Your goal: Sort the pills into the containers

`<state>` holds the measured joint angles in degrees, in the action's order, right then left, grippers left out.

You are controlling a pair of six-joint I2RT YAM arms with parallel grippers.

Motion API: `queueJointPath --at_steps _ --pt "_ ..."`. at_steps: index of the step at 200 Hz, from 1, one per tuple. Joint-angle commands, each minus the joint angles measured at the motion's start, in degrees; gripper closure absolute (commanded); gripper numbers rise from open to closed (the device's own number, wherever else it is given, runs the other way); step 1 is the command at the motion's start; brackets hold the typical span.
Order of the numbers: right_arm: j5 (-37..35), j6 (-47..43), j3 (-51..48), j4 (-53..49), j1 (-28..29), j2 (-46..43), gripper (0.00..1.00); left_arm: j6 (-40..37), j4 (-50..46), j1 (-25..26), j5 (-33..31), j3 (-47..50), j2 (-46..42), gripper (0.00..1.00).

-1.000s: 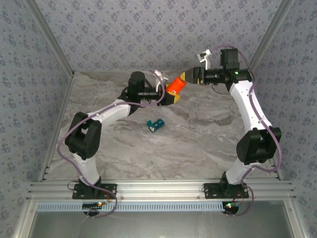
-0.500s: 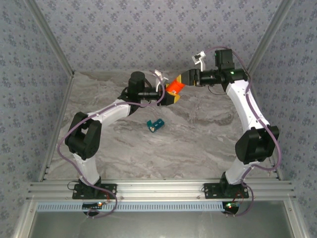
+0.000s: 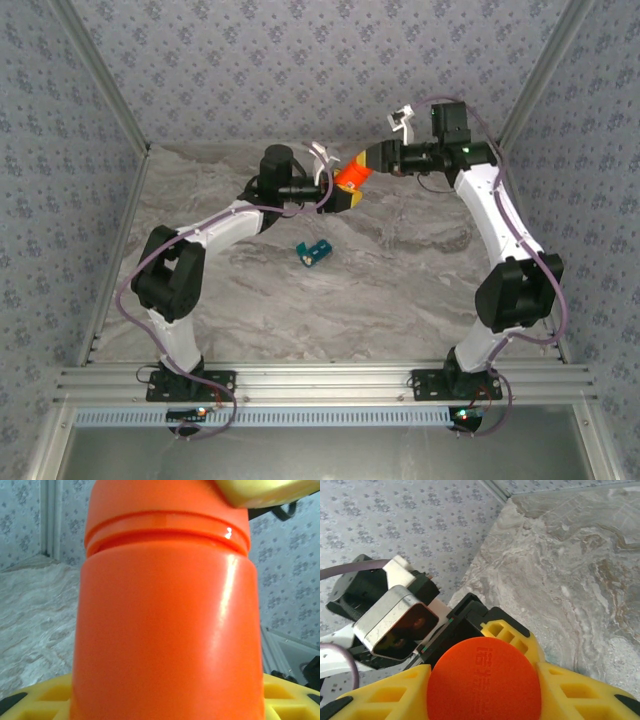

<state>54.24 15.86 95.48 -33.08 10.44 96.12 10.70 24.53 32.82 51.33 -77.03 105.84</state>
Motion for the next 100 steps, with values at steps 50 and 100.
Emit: queueJointPath --at_steps 50,100 --pt "-14.6 19.7 -10.6 8.6 5.6 -1.5 0.57 -21.5 -1.1 9.1 -17.1 3.2 -7.6 1.0" --pt "-16.4 21.6 -10.8 8.4 6.6 -1.3 0.56 -22.9 -0.3 10.0 -19.0 3.6 -7.1 1.0"
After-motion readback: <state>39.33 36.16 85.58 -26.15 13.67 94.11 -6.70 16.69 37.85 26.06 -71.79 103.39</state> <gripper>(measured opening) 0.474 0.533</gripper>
